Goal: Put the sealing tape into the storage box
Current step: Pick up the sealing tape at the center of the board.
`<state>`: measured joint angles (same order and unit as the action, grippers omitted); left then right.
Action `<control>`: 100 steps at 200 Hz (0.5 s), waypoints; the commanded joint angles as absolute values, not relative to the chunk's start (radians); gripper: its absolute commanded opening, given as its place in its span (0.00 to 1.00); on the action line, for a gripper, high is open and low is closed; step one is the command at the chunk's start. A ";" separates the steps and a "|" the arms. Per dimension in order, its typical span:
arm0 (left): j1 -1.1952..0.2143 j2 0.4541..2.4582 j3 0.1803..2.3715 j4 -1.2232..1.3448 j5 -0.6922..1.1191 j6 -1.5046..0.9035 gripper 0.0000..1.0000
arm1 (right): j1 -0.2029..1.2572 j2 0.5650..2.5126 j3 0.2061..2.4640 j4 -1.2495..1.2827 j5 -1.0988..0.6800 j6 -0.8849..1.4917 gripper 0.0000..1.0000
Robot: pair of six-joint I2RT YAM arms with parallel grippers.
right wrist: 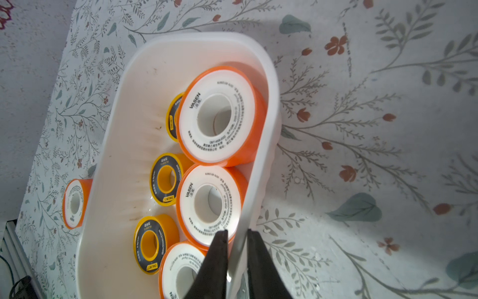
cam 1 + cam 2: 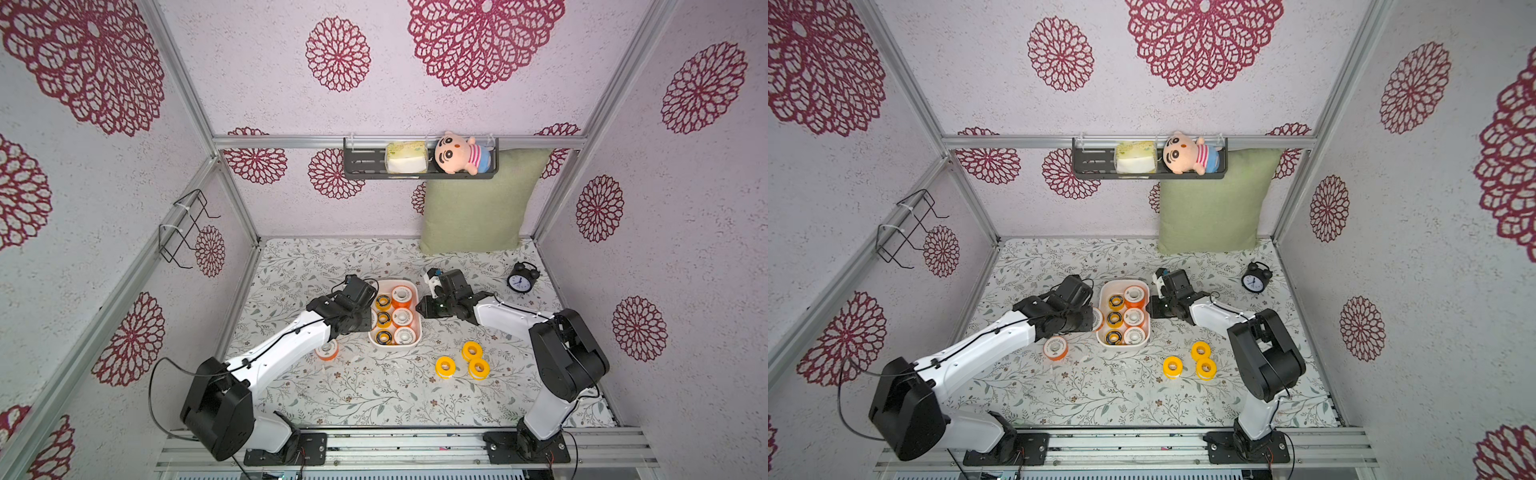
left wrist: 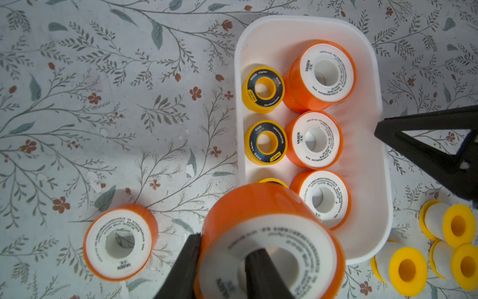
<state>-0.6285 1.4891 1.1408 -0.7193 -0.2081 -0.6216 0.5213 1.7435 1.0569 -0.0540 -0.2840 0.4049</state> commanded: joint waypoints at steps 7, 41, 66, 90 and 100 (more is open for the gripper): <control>-0.637 1.617 1.263 -0.717 -0.144 -0.526 0.18 | 0.519 1.758 1.079 -0.034 -0.286 0.425 0.19; -0.637 1.773 1.410 -0.740 -0.072 -0.491 0.18 | 0.520 1.758 1.075 -0.025 -0.298 0.428 0.19; -0.638 1.850 1.465 -0.745 -0.014 -0.487 0.19 | 0.520 1.759 1.069 -0.022 -0.303 0.428 0.18; -0.638 1.904 1.496 -0.751 0.017 -0.484 0.19 | 0.521 1.756 1.065 -0.020 -0.302 0.427 0.19; -0.640 1.922 1.510 -0.758 0.025 -0.483 0.19 | 0.519 1.755 1.065 -0.020 -0.305 0.425 0.18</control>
